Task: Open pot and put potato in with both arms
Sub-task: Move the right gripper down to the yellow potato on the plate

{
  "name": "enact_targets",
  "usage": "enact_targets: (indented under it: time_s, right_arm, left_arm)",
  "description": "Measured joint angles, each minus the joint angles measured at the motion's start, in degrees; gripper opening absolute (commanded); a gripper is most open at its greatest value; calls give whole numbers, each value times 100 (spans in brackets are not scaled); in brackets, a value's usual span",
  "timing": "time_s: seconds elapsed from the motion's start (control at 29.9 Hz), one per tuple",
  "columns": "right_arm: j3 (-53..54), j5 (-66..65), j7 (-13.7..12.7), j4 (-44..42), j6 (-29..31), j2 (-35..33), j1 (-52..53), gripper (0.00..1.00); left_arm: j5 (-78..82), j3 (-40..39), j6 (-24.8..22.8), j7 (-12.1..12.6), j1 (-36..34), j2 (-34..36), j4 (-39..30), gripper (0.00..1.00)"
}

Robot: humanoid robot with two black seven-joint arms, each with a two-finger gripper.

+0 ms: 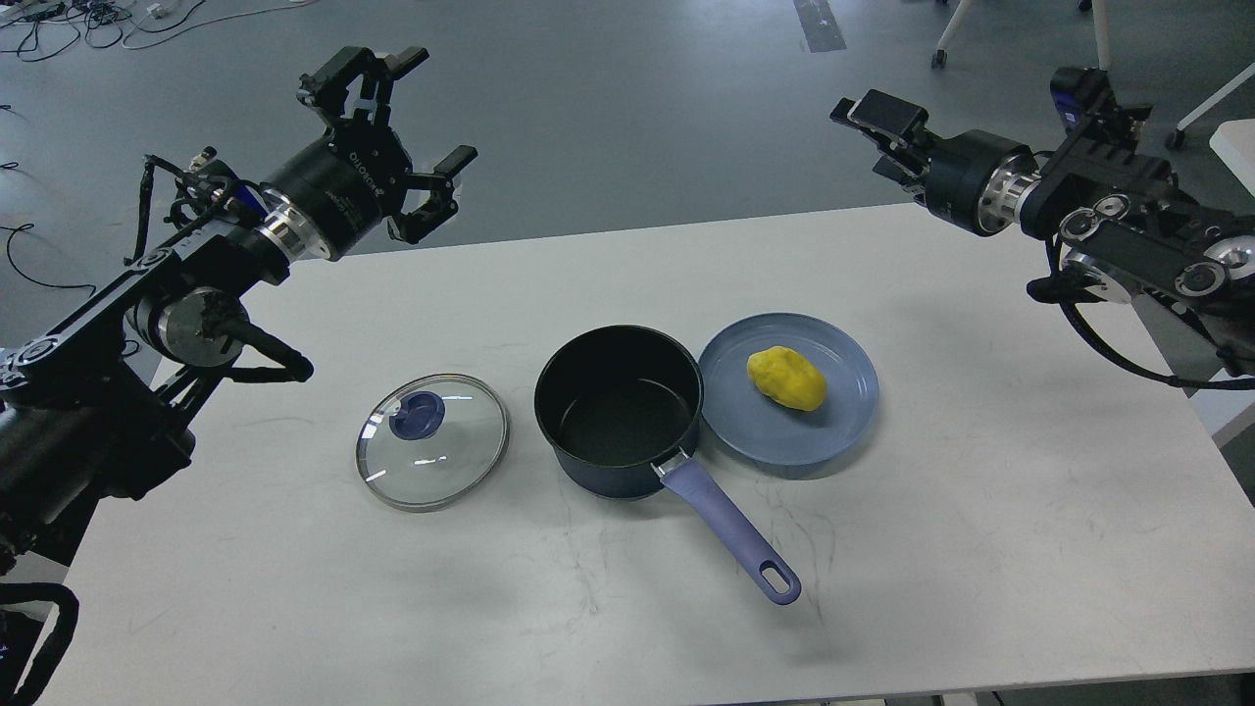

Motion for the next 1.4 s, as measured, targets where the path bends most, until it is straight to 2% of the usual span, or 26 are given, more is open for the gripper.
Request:
enact_targets:
  time_s: [0.33,0.53,0.77,0.94,1.1,1.4]
  right_arm:
    - [-572,-749,61,-45,-394,328,119,100]
    - [-1315,-1344,94,-84,-767,684,361,100]
    - [-1996,-2019,132,-468,-914,1075,570,100]
    - [-2523,-2489,143,-444,-903,966,864,100]
    - [-2967,-2601,160,69,-778,624,1175,100]
    - [-3181,-2589,154,511,-707,287,1135,100]
  left_arm:
    - [0,0,8,0,12,19,-10,98]
    - [3,0,10,2,42,31,-16,98]
    - [9,0,11,3,53,138,-87,98]
    - [9,0,12,-11,84,168,-121,98]
    - [9,0,44,-27,89,178,-122,98]
    - [10,4,47,-49,144,190,-122,98]
